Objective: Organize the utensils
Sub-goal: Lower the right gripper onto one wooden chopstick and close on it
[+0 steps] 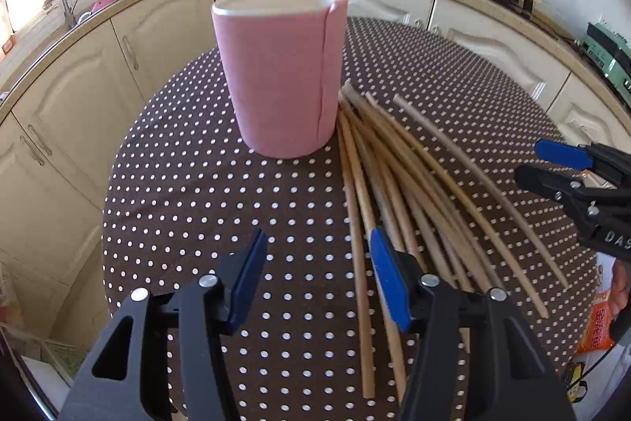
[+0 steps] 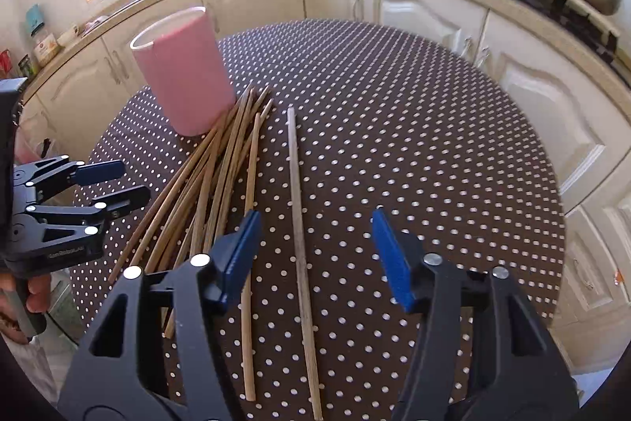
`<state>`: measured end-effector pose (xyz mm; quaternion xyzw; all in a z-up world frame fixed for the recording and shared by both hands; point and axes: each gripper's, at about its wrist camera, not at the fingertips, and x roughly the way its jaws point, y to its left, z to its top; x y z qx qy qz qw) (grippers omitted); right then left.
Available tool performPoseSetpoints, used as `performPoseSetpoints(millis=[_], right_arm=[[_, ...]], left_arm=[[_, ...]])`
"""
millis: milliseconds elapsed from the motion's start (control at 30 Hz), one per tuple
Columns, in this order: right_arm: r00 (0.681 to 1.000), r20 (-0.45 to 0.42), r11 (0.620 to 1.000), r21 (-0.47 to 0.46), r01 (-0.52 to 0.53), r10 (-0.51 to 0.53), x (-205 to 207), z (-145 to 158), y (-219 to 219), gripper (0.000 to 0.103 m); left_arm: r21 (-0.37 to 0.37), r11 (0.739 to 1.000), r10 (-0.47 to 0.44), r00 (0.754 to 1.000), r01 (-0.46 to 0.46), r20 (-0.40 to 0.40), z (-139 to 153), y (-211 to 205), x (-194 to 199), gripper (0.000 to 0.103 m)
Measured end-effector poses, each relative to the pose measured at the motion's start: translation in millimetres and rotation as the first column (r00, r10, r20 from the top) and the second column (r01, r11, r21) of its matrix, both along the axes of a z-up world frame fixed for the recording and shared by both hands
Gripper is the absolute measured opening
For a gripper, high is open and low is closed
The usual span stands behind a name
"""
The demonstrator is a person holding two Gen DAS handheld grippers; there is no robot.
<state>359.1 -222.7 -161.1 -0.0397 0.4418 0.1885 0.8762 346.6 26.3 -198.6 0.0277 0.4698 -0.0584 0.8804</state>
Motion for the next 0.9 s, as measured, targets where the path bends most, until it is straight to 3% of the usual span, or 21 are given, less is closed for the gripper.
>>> performPoseSetpoints(millis=[233,600,700,833,900], right_arm=[[0.999,-0.047,0.997,-0.067,-0.029,0.026,16,-13,13,0.058],[0.98,-0.18,0.985,-0.139,-0.107,0.081,46,-29,29,0.038],[0.971,-0.221,0.974,-0.184,-0.13,0.088,58,-32,41,0.035],[0.958,-0.272,0.966,-0.211,-0.15,0.089,74,-35,53,0.029],[0.954,-0.286,0.965,-0.215,-0.152,0.087,82,-35,56,0.018]], left_arm=[[-0.021,1.0,-0.015,0.999,0.014,-0.043,-14,0,14,0.051],[0.053,0.997,-0.049,0.994,0.054,-0.102,-17,-23,55,0.041],[0.047,0.997,-0.056,0.991,0.062,-0.124,-16,-28,70,0.033],[0.042,0.997,-0.064,0.987,0.07,-0.148,-14,-37,91,0.006],[0.031,0.997,-0.065,0.986,0.07,-0.152,-13,-34,93,0.006]])
